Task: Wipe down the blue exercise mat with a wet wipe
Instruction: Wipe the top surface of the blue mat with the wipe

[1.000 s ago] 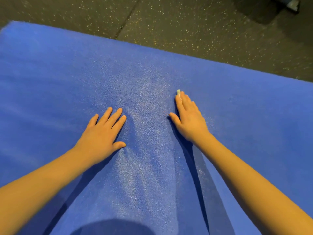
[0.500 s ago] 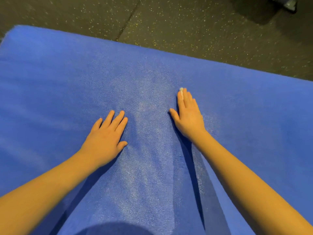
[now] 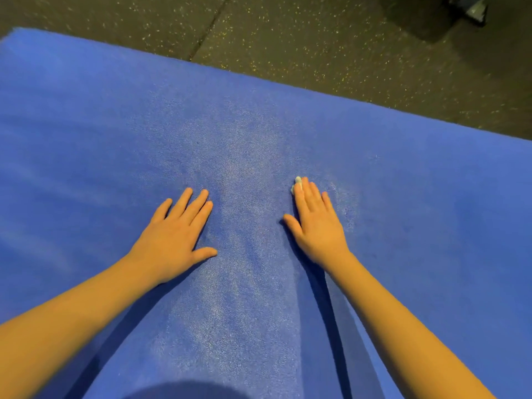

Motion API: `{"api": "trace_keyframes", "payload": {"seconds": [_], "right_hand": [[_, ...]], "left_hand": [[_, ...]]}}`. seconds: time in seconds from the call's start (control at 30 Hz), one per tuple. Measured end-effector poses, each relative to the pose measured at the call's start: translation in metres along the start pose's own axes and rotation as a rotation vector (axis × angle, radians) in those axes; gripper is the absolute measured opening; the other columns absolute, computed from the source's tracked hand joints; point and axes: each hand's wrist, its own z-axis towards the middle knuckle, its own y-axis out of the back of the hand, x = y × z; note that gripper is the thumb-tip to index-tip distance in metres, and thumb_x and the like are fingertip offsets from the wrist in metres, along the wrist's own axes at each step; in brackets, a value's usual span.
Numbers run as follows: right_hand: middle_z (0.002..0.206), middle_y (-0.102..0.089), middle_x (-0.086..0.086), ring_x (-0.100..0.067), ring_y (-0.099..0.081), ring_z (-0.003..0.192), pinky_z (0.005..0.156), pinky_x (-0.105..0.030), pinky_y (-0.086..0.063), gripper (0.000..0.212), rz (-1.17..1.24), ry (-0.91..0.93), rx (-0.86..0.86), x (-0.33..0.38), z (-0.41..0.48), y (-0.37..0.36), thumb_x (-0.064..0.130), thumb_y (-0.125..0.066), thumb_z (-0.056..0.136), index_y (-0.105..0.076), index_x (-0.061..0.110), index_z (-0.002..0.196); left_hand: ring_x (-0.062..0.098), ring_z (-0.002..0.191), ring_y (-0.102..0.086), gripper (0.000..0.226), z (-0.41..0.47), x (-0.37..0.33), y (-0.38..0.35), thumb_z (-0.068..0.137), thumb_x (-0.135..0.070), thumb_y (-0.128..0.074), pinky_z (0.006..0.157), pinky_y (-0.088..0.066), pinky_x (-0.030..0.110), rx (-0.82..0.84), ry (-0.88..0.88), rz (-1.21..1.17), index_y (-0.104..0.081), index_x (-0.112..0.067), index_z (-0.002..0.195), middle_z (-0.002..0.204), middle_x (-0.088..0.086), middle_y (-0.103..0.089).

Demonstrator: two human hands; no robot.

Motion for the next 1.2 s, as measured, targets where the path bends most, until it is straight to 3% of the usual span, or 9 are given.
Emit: {"api": "trace_keyframes", "payload": {"seconds": [0.1, 0.2, 0.43, 0.53, 0.63, 0.77, 0.93, 1.03, 1.2], "right_hand": [[0.162, 0.004, -0.001, -0.021, 0.006, 0.149, 0.121, -0.039, 0.002, 0.071, 0.072, -0.156, -0.018, 0.013, 0.0, -0.001, 0.051, -0.026, 0.1, -0.001, 0.013, 0.154], [0.16, 0.01, 0.002, -0.017, 0.013, 0.147, 0.117, -0.031, 0.01, 0.081, 0.12, 0.052, 0.067, 0.044, -0.043, -0.011, 0.063, -0.012, 0.09, 0.002, 0.014, 0.154], [0.162, 0.002, 0.0, -0.02, 0.004, 0.149, 0.119, -0.036, 0.004, 0.084, 0.086, -0.136, -0.002, 0.015, -0.038, -0.01, 0.062, -0.005, 0.085, -0.002, 0.014, 0.154], [0.161, 0.004, -0.002, -0.02, 0.006, 0.148, 0.117, -0.032, 0.008, 0.083, 0.169, 0.028, 0.07, 0.05, -0.067, -0.019, 0.061, -0.014, 0.088, -0.001, 0.013, 0.154], [0.161, 0.001, 0.001, -0.019, 0.001, 0.149, 0.118, -0.033, 0.006, 0.082, 0.08, 0.249, 0.115, 0.042, -0.094, -0.022, 0.065, -0.011, 0.09, -0.005, 0.014, 0.154], [0.162, 0.003, 0.001, -0.019, 0.003, 0.149, 0.119, -0.037, 0.004, 0.078, 0.031, -0.04, 0.052, 0.008, -0.076, -0.018, 0.06, -0.007, 0.091, -0.002, 0.016, 0.155], [0.16, 0.012, 0.002, -0.015, 0.013, 0.147, 0.115, -0.029, 0.013, 0.085, 0.175, 0.054, 0.099, 0.058, -0.118, -0.028, 0.067, -0.011, 0.089, 0.005, 0.015, 0.154], [0.161, 0.009, 0.004, -0.015, 0.008, 0.148, 0.116, -0.03, 0.013, 0.09, 0.098, 0.191, 0.145, 0.041, -0.123, -0.024, 0.074, 0.002, 0.084, 0.004, 0.018, 0.154], [0.162, 0.008, 0.0, -0.017, 0.008, 0.148, 0.118, -0.035, 0.007, 0.072, 0.098, -0.145, 0.057, 0.027, -0.108, -0.021, 0.053, -0.024, 0.1, 0.002, 0.015, 0.154]], "left_hand": [[0.037, 0.128, -0.048, 0.088, 0.0, 0.0, 0.0, 0.081, -0.068, -0.03, 0.093, -0.045, 0.057, 0.007, 0.014, 0.009, -0.052, -0.001, 0.134, 0.145, 0.013, -0.042], [0.036, 0.129, -0.048, 0.083, -0.007, -0.006, -0.003, 0.084, -0.064, -0.028, 0.096, -0.044, 0.056, 0.014, 0.031, -0.016, -0.055, -0.002, 0.133, 0.143, 0.014, -0.048], [0.021, 0.14, -0.024, 0.072, -0.042, -0.026, -0.012, 0.093, -0.058, -0.027, 0.111, -0.013, 0.044, -0.02, -0.079, -0.081, -0.045, -0.008, 0.142, 0.152, 0.007, -0.034], [0.02, 0.14, -0.023, 0.072, -0.053, -0.039, -0.014, 0.097, -0.06, -0.02, 0.112, -0.008, 0.039, 0.025, -0.089, -0.084, -0.046, -0.01, 0.141, 0.151, 0.006, -0.037], [0.021, 0.137, -0.026, 0.073, -0.058, -0.044, -0.019, 0.099, -0.058, -0.012, 0.109, -0.015, 0.042, 0.051, -0.069, -0.056, -0.049, -0.01, 0.139, 0.148, 0.006, -0.041], [0.027, 0.134, -0.042, 0.071, -0.063, -0.051, -0.011, 0.095, -0.055, -0.019, 0.106, -0.037, 0.048, 0.095, -0.024, -0.039, -0.056, -0.009, 0.134, 0.144, 0.008, -0.047], [0.018, 0.148, 0.009, 0.103, -0.08, -0.072, -0.001, 0.064, -0.069, 0.017, 0.118, 0.004, 0.039, 0.193, 0.067, -0.138, 0.002, -0.019, 0.154, 0.159, -0.003, 0.015], [0.014, 0.145, 0.019, 0.12, -0.09, -0.079, -0.001, 0.05, -0.081, 0.026, 0.118, 0.006, 0.038, 0.235, 0.056, -0.135, 0.011, -0.021, 0.152, 0.155, -0.005, 0.026], [0.003, 0.132, 0.028, 0.131, -0.102, -0.082, 0.0, 0.041, -0.089, 0.031, 0.117, 0.008, 0.037, 0.244, 0.044, -0.194, 0.009, -0.023, 0.153, 0.145, -0.01, 0.031]]}}
